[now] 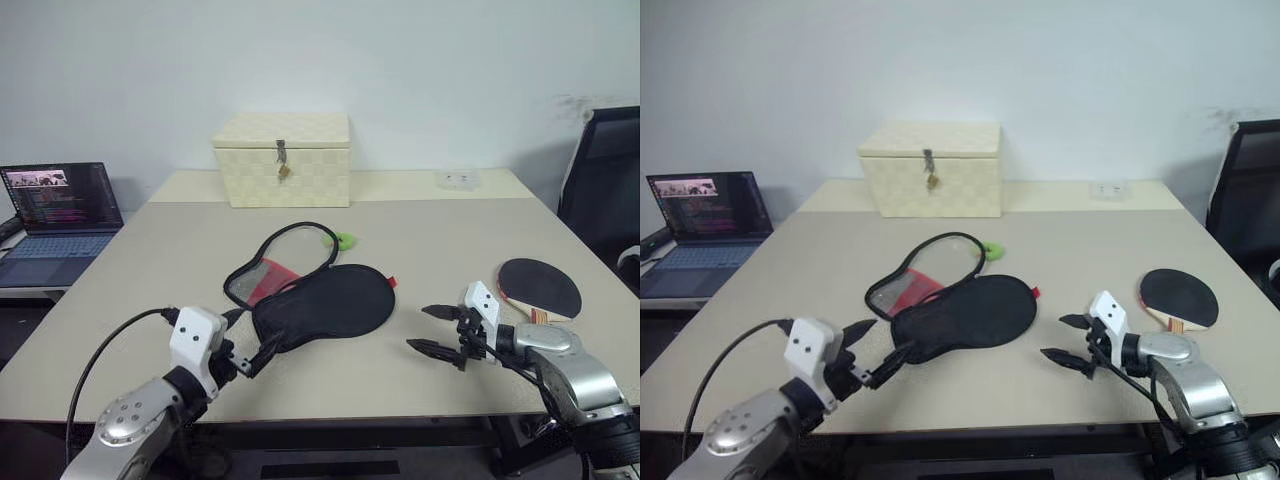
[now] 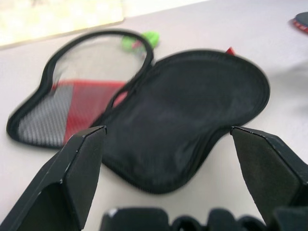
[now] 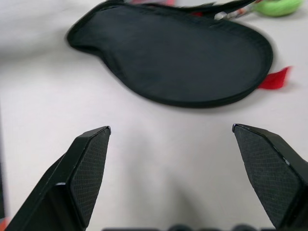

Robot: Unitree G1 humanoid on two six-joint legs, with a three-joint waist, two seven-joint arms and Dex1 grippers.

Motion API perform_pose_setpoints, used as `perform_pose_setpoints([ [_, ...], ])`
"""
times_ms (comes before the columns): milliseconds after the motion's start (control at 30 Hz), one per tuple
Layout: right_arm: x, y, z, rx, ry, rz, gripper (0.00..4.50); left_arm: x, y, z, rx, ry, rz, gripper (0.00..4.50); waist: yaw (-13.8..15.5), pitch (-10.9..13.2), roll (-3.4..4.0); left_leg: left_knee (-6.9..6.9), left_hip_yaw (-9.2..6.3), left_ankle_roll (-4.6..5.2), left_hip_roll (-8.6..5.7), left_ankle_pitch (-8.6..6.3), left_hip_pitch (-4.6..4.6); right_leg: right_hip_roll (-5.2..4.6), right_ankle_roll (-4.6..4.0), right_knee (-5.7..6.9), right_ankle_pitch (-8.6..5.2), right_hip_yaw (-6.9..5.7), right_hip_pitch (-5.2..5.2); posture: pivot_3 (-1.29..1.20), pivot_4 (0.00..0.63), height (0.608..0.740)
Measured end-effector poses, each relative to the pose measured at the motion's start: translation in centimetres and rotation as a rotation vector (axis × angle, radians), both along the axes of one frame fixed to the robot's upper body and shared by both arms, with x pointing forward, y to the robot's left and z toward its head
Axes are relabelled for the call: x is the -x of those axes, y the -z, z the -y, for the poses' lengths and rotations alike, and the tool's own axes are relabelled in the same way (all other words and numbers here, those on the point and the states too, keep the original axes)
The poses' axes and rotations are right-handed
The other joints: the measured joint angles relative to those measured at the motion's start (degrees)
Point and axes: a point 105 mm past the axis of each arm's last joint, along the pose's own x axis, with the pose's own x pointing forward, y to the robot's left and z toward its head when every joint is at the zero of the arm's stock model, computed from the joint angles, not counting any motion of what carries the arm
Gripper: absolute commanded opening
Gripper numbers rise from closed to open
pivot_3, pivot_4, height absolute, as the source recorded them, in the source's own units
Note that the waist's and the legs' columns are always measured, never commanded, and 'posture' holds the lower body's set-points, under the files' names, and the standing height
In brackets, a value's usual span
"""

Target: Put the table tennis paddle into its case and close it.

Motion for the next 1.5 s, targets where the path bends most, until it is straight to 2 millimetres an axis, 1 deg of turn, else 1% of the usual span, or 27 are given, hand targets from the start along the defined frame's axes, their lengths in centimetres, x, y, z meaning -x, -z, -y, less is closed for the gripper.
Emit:
perform_pose_setpoints([
  [133,0.1,-0.3,0.0,0.012,-0.002,0.004,4.46,-0.3,-0.4,0.1,-0.008,0.008,0.023,4.49,0.0,0.0,-0.01,0.07,0.02,0.0,0.0,0.01,0.03,0.01,0.21,0.0,-0.12,-0.01,0.05,0.0,0.15,0.74],
  [267,0.3,-0.9,-0.7,0.0,0.005,0.014,4.46,-0.5,-1.7,1.2,0.049,0.121,0.058,4.49,0.0,0.0,-0.01,0.07,0.03,-0.01,0.01,0.01,0.02,0.02,0.21,0.0,-0.12,0.0,0.04,0.0,0.15,0.74],
  [333,0.3,-1.4,-1.1,-0.036,0.015,0.013,4.46,-0.4,-2.0,1.6,0.065,0.184,0.055,4.49,0.0,0.0,-0.01,0.05,0.02,-0.01,0.0,0.01,0.01,0.02,0.19,0.0,-0.12,-0.01,0.03,0.0,0.15,0.74],
  [467,0.1,-2.0,-1.3,-0.093,0.073,0.005,4.46,-0.7,-1.9,1.2,0.072,0.257,0.02,4.49,0.0,0.0,-0.01,0.04,0.0,-0.01,0.01,0.01,0.01,0.03,0.19,0.01,-0.13,-0.03,0.02,0.0,0.15,0.74],
  [533,-0.4,-1.8,-1.7,-0.122,0.127,-0.015,4.46,-0.9,-2.2,0.8,0.046,0.291,0.009,4.49,0.0,0.0,-0.01,0.04,0.0,-0.01,0.02,0.01,0.03,0.06,0.19,0.04,-0.13,-0.02,0.02,0.0,0.15,0.74],
  [633,-1.0,-1.2,-2.8,-0.178,0.192,-0.086,4.46,-1.4,-2.5,0.0,0.012,0.336,-0.01,4.49,-0.1,0.0,0.0,0.04,0.03,-0.01,0.03,0.01,0.03,0.11,0.16,0.05,-0.15,0.0,-0.01,0.0,0.15,0.74],
  [733,-2.0,-0.9,-3.6,-0.21,0.28,-0.144,4.46,-1.9,-2.6,-0.6,-0.004,0.385,-0.037,4.49,-0.1,0.0,0.0,0.03,0.03,-0.01,0.03,0.01,-0.02,0.12,0.07,0.05,-0.1,0.0,-0.07,0.0,0.15,0.74],
  [767,-2.3,-0.8,-4.0,-0.225,0.303,-0.167,4.46,-2.2,-2.9,-0.8,-0.005,0.402,-0.042,4.49,-0.1,0.0,-0.01,0.02,0.02,-0.01,0.03,0.01,-0.04,0.12,-0.08,0.05,-0.03,-0.03,-0.08,0.0,0.15,0.74],
  [833,-2.7,-0.4,-5.0,-0.24,0.325,-0.21,4.46,-2.6,-3.7,-0.9,-0.011,0.44,-0.033,4.49,-0.1,0.0,-0.01,-0.04,0.02,-0.01,0.02,0.01,-0.06,0.14,-0.09,0.05,-0.03,-0.05,-0.11,0.0,0.15,0.74],
  [900,-3.3,0.5,-5.2,-0.228,0.374,-0.25,4.46,-2.7,-4.1,-0.8,-0.017,0.475,-0.034,4.49,-0.1,0.0,-0.01,-0.11,0.08,-0.01,-0.02,0.01,-0.06,0.14,-0.09,0.05,-0.03,0.0,-0.16,0.0,0.15,0.74],
  [1000,-4.5,1.5,-5.0,-0.197,0.461,-0.274,4.46,-2.6,-4.0,-1.1,-0.02,0.5,-0.054,4.49,-0.2,0.0,0.0,-0.18,0.11,-0.01,-0.03,0.01,-0.08,0.13,-0.1,0.05,-0.03,0.02,-0.23,0.0,0.15,0.74],
  [1100,-5.1,1.3,-5.4,-0.184,0.484,-0.264,4.46,-2.6,-3.8,-1.2,-0.016,0.504,-0.064,4.49,-0.2,0.0,-0.01,-0.19,0.05,-0.01,0.03,0.01,-0.08,0.12,-0.12,0.06,-0.03,-0.02,-0.23,0.0,0.15,0.74],
  [1233,-5.2,1.3,-6.2,-0.188,0.48,-0.272,4.46,-2.6,-3.6,-1.1,-0.018,0.508,-0.071,4.49,-0.3,0.0,-0.01,-0.18,0.06,-0.01,0.09,0.01,-0.05,0.11,-0.13,0.08,-0.03,0.01,-0.23,0.0,0.15,0.74],
  [1367,-4.9,1.3,-8.4,-0.224,0.432,-0.315,4.46,-2.5,-3.6,-1.1,-0.021,0.501,-0.07,4.49,-0.9,0.0,-0.01,-0.19,0.04,-0.01,0.17,0.01,-0.03,0.15,-0.21,0.11,-0.07,-0.01,-0.24,0.0,0.15,0.74],
  [1500,-4.2,0.8,-11.4,-0.29,0.349,-0.389,4.46,-2.5,-3.6,-1.0,-0.024,0.498,-0.066,4.49,-1.3,0.0,0.0,-0.22,0.02,-0.01,0.17,0.01,-0.05,0.15,-0.24,0.13,-0.09,-0.03,-0.27,0.0,0.15,0.74],
])
